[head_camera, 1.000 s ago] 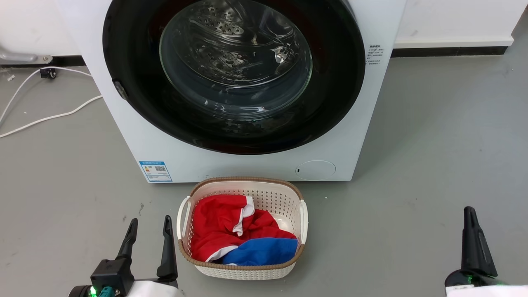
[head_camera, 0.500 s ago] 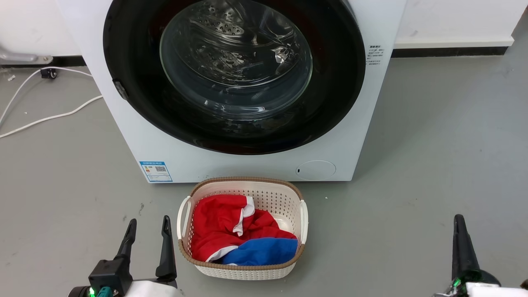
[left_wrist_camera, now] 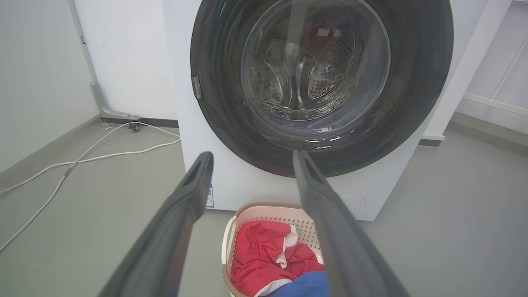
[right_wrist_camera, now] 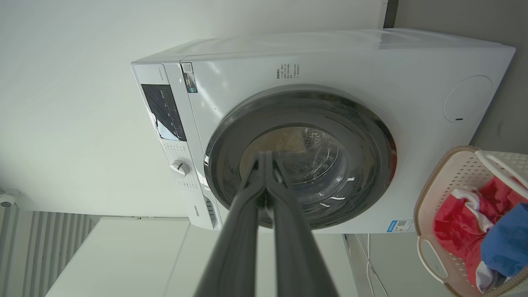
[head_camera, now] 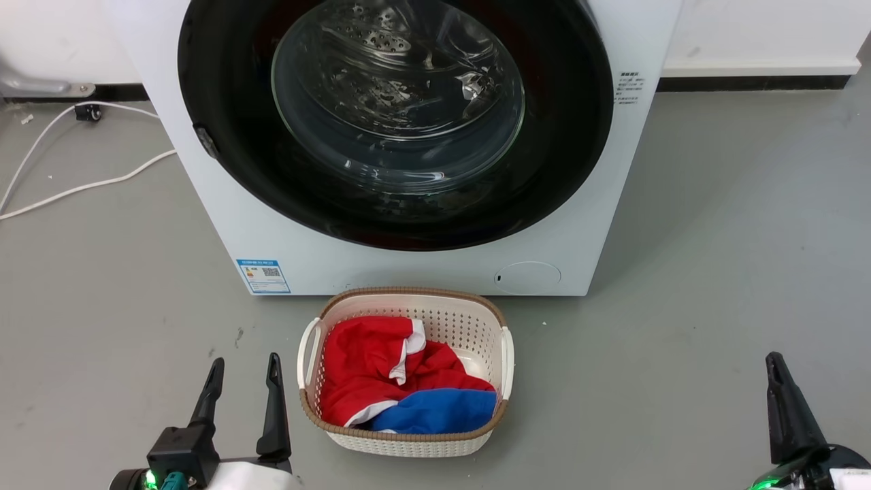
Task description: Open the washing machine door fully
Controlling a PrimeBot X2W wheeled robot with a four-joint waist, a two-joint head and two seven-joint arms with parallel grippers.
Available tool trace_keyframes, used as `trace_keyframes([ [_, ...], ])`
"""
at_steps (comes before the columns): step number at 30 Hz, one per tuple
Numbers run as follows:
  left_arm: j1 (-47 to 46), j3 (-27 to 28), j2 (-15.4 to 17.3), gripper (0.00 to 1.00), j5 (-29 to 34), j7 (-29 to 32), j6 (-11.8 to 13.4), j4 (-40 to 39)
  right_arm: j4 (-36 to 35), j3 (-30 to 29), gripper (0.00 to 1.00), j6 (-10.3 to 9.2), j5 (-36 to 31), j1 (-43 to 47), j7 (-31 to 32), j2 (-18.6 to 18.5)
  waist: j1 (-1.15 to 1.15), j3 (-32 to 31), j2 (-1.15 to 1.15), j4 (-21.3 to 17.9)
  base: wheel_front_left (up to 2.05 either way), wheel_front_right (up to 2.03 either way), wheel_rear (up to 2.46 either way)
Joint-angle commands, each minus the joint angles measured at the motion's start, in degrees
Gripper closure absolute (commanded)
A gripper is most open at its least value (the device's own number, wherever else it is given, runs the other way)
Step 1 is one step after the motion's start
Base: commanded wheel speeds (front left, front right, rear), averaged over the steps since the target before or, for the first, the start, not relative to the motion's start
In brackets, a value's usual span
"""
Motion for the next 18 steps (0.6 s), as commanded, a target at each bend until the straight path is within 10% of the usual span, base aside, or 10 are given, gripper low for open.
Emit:
trace_keyframes([
  [1,-0.6,-0.01,-0.03,0.0,0.64,-0.16,0.36,-0.43,0.35,-0.65,1.0,0.01,0.17,-0.96,0.83,0.29,0.0,0.51,0.0,0.29,0.0,0.0,0.0],
  [18,-7.5,-0.41,-0.03,0.0,4.37,-0.16,1.14,-5.22,10.71,-10.94,1.0,0.02,0.0,-30.17,10.67,-7.52,0.0,12.4,0.0,3.19,0.0,0.0,0.0],
])
